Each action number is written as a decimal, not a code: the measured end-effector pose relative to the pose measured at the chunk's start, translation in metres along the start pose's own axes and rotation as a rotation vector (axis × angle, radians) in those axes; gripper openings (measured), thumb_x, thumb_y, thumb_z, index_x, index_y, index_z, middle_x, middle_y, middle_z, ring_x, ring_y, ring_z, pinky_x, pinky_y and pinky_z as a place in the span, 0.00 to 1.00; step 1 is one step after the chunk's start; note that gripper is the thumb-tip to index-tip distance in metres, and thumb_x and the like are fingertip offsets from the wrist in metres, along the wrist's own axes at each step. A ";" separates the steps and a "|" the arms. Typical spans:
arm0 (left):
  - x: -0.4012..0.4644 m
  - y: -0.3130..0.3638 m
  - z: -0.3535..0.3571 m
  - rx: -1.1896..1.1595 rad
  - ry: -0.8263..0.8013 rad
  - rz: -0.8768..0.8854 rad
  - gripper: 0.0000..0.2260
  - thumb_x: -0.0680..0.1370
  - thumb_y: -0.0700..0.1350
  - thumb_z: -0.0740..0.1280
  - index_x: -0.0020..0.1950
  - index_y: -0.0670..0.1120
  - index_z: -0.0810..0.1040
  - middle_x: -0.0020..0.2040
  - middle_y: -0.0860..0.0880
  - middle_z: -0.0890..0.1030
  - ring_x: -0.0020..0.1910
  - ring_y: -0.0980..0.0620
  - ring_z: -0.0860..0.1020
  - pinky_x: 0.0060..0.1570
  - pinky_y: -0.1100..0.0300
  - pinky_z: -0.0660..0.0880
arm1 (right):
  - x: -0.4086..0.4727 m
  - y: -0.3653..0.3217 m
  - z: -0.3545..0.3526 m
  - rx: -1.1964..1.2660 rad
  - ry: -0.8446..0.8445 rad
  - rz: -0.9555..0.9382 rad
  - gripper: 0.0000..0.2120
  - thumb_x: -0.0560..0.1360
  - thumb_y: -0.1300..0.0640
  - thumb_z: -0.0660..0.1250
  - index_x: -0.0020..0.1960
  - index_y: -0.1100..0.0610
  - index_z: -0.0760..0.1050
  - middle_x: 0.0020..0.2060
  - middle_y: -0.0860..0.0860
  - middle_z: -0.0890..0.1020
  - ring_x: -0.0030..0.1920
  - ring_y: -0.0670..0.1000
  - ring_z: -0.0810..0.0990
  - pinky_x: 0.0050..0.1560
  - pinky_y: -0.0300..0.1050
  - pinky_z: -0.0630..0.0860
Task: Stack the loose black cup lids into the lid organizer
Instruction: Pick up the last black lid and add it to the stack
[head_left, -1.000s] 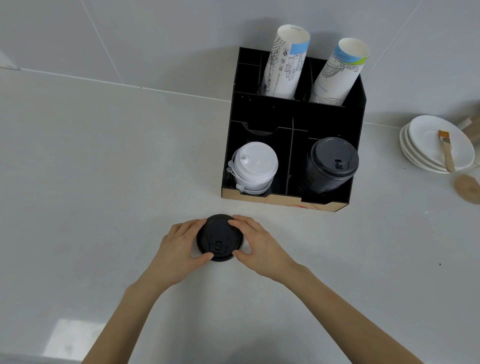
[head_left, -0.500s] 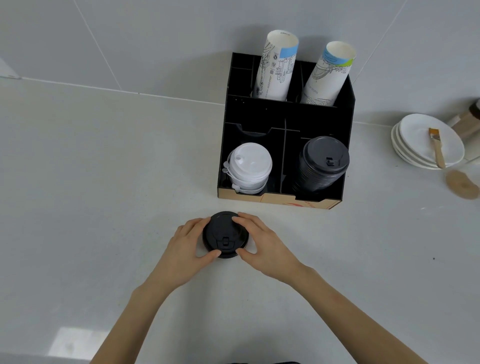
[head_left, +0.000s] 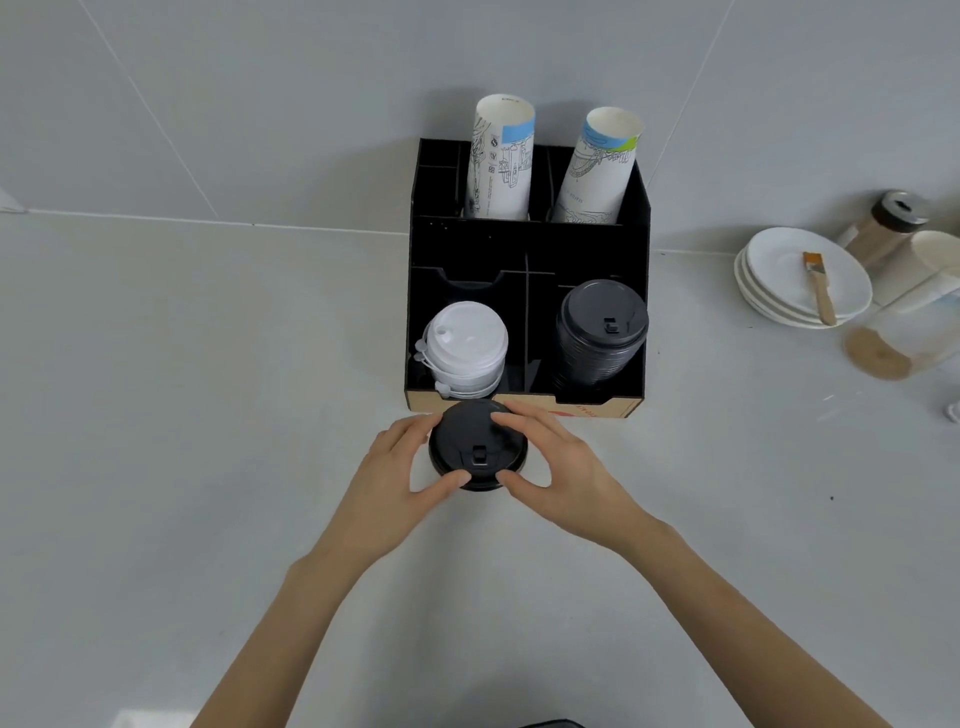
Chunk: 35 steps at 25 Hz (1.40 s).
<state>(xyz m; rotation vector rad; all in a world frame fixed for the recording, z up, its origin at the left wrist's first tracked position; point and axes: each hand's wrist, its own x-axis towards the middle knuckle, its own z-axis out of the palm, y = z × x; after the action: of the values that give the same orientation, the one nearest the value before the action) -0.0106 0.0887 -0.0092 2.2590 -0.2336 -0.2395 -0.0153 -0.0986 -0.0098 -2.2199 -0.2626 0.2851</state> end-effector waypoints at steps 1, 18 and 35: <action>0.003 0.006 0.001 -0.008 0.003 0.016 0.24 0.72 0.49 0.67 0.66 0.51 0.64 0.58 0.59 0.66 0.58 0.58 0.67 0.57 0.66 0.61 | -0.001 0.000 -0.007 0.000 0.016 0.002 0.23 0.72 0.57 0.66 0.66 0.50 0.64 0.69 0.46 0.64 0.65 0.40 0.62 0.57 0.15 0.53; 0.072 0.083 0.020 0.000 0.022 0.157 0.24 0.73 0.49 0.65 0.67 0.48 0.63 0.66 0.50 0.69 0.61 0.56 0.67 0.58 0.66 0.61 | 0.006 0.019 -0.102 -0.047 0.215 0.034 0.19 0.71 0.54 0.68 0.61 0.49 0.71 0.66 0.45 0.70 0.61 0.37 0.66 0.57 0.21 0.59; 0.081 0.096 0.015 0.018 0.083 0.165 0.23 0.73 0.50 0.66 0.65 0.47 0.66 0.65 0.49 0.71 0.54 0.60 0.66 0.49 0.72 0.63 | 0.012 0.017 -0.120 0.059 0.220 0.016 0.18 0.70 0.56 0.69 0.59 0.51 0.73 0.58 0.44 0.74 0.60 0.44 0.72 0.67 0.43 0.67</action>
<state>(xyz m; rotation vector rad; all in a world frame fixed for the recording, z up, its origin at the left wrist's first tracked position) 0.0553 -0.0038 0.0473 2.2471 -0.3769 -0.0564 0.0329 -0.1939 0.0483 -2.1741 -0.1158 0.0546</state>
